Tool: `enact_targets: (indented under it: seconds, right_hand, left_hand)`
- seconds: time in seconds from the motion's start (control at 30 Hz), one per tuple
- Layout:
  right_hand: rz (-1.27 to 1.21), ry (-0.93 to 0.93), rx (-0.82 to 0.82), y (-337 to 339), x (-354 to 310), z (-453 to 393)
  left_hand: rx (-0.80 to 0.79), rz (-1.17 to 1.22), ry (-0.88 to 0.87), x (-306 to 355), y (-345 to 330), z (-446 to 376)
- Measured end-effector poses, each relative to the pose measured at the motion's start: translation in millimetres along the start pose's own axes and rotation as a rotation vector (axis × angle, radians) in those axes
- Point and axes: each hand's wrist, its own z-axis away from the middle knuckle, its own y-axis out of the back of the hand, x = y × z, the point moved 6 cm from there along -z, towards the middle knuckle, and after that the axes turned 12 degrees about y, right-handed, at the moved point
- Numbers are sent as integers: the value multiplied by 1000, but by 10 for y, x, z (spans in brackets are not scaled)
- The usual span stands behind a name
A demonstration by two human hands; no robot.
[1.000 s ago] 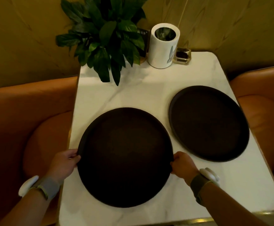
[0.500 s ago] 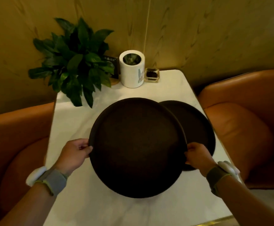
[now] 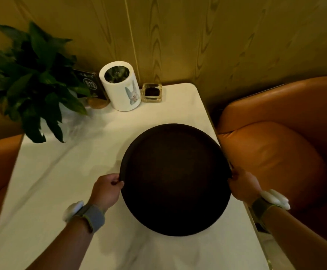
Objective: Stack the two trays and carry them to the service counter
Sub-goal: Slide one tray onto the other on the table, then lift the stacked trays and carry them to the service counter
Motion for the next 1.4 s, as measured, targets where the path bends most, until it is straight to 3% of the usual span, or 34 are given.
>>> enact_targets:
  seconds: [0.33, 0.47, 0.63, 0.97, 1.4]
  right_hand:
    - [206, 66, -114, -48, 5, -351]
    - [236, 97, -121, -44, 36, -355]
    - [17, 40, -89, -77, 165, -365]
    - [-250, -64, -52, -184, 238, -387]
    - [-566, 196, 86, 617, -654, -192]
  left_hand:
    - [94, -44, 62, 53, -269, -35]
    - [169, -104, -29, 51, -330, -6]
    - [79, -5, 120, -81, -394, -83]
    - [-34, 259, 190, -231, -387, -242]
    - [-20, 571, 87, 347, 333, 301]
